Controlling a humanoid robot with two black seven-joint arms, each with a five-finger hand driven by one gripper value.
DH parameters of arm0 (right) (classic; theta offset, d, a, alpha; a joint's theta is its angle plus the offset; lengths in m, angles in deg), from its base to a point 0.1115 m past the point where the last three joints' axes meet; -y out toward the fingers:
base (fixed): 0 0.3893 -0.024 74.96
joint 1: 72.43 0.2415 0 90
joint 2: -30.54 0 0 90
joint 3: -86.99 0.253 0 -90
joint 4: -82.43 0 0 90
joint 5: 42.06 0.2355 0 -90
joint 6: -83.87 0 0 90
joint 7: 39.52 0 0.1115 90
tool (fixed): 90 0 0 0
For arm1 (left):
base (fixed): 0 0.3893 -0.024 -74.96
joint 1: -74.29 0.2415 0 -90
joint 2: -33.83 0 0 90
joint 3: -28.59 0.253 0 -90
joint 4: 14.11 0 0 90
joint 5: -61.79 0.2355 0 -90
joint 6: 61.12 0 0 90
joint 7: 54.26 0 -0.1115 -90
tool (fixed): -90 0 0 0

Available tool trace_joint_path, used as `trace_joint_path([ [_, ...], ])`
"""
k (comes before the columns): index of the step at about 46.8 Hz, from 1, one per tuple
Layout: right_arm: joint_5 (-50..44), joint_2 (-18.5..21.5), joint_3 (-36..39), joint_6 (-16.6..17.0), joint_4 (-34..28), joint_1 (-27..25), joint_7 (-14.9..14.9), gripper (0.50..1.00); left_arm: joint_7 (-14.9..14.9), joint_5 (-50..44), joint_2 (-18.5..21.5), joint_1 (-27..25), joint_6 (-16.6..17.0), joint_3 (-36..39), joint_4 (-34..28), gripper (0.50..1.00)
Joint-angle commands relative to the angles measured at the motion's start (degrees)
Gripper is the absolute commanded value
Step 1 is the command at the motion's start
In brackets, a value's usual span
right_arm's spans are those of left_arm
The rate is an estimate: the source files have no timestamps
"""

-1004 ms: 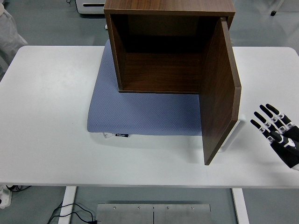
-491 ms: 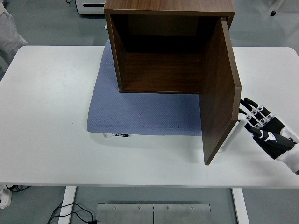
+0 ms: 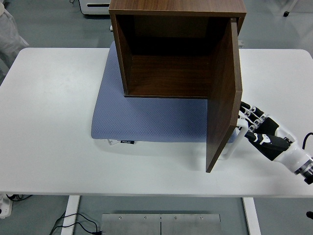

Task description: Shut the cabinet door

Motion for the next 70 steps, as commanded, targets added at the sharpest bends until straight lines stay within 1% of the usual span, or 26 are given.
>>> trace_joint_path([
  [1,-0.4,0.0,-1.0,0.0,-0.7,1.2,-0.1,1.0,0.0,0.0,0.0,0.0,0.0,0.0,0.0,1.0],
  [18,-0.5,0.0,-6.3,0.0,-3.3,6.9,-0.6,1.0,0.0,0.0,0.0,0.0,0.0,0.0,0.0,1.0],
  [33,-0.5,0.4,-11.7,0.0,-8.2,14.5,-0.7,1.0,0.0,0.0,0.0,0.0,0.0,0.0,0.0,1.0],
  [49,-0.5,4.3,-17.6,0.0,-12.7,20.3,-1.1,1.0,0.0,0.0,0.0,0.0,0.0,0.0,0.0,1.0],
  [65,-0.5,8.6,-20.8,0.0,-17.8,25.8,-1.1,1.0,0.0,0.0,0.0,0.0,0.0,0.0,0.1,1.0],
  [70,-0.4,10.1,-21.2,0.0,-20.0,28.5,-1.1,1.0,0.0,0.0,0.0,0.0,0.0,0.0,0.0,1.0],
])
